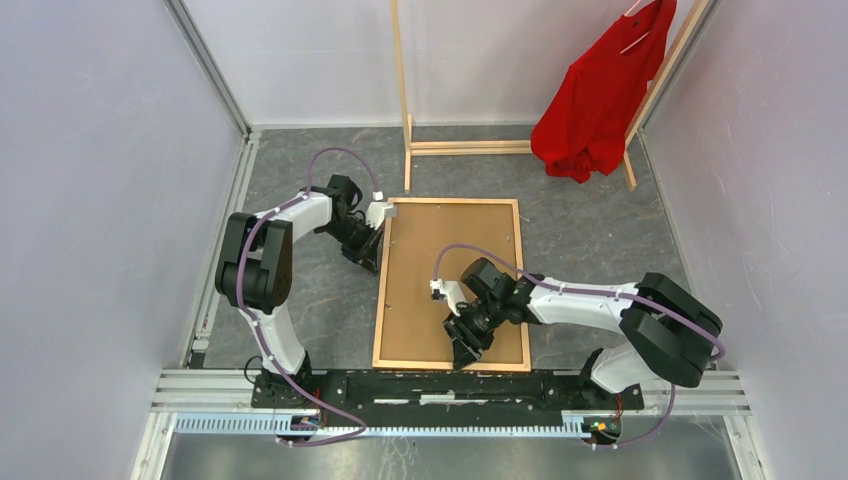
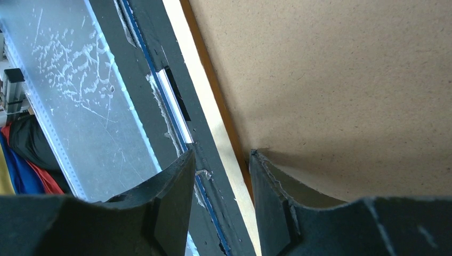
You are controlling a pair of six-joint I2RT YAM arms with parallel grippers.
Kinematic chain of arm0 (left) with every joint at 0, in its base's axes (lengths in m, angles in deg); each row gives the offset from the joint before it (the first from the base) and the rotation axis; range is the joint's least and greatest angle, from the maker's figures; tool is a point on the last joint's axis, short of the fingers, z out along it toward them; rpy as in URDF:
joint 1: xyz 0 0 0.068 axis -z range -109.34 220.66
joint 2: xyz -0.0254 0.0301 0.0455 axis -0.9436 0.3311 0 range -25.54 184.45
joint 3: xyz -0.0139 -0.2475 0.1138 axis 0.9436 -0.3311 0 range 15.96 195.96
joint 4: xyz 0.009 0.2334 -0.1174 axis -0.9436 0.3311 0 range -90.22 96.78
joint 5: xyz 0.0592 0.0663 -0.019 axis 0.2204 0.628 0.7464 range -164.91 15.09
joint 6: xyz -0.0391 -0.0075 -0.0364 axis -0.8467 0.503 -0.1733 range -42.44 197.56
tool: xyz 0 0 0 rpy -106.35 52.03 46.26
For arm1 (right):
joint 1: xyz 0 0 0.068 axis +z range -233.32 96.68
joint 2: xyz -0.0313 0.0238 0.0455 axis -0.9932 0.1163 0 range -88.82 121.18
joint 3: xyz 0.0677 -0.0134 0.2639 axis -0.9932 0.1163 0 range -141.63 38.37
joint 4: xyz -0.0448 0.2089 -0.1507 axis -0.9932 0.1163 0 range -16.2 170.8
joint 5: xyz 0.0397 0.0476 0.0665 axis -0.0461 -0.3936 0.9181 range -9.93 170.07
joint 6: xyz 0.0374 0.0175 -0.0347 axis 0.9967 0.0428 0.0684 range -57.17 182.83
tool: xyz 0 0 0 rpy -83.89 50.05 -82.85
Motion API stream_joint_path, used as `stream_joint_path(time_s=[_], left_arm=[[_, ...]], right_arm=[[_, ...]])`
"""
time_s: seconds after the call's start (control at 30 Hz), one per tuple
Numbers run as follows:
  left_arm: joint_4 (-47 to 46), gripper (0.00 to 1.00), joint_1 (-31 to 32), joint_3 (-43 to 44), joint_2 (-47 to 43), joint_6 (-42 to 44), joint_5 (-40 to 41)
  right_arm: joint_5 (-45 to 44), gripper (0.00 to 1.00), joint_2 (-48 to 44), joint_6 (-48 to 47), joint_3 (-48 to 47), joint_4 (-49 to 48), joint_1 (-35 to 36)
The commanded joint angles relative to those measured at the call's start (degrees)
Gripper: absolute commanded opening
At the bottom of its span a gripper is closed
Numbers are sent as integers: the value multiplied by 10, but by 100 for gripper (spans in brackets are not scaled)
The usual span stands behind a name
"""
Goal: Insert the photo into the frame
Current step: Install the photo frame at the center of the board.
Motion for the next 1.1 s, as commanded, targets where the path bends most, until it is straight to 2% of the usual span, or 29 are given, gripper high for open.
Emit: stream_joint_path(time_s=[0.0,0.33,0.5,0.57,0.7,0.8,0.9,0.97,1.07], left_arm=[[-10,14,1,15,-7,-11,0],[-9,14,1,20,-4,-12,-2],[-9,14,0,19,-9,-12,-1],[-9,16,-1,19,-10,-14,-2],[-5,21,-1,23,-14,-19,-4],[-4,26,-2,26,-18,-20,1],[-5,38,-2,26,-18,-23,6],[-6,42,-3,30,-11,-29,6],[-9,45,-3,47,9,-44,14]], right_arm=[[-5,49,8,-24,-5,34,2],[19,51,28,-44,-13,48,2],[-13,59,5,-28,-38,27,-3],[-35,65,-12,-11,-64,14,-18],[-110,77,-74,42,-98,-25,-67],[-213,84,-124,70,-88,-10,-125],[-319,91,-175,95,-44,19,-195],[-371,94,-205,103,-15,36,-221],[-405,95,-240,114,27,61,-239]])
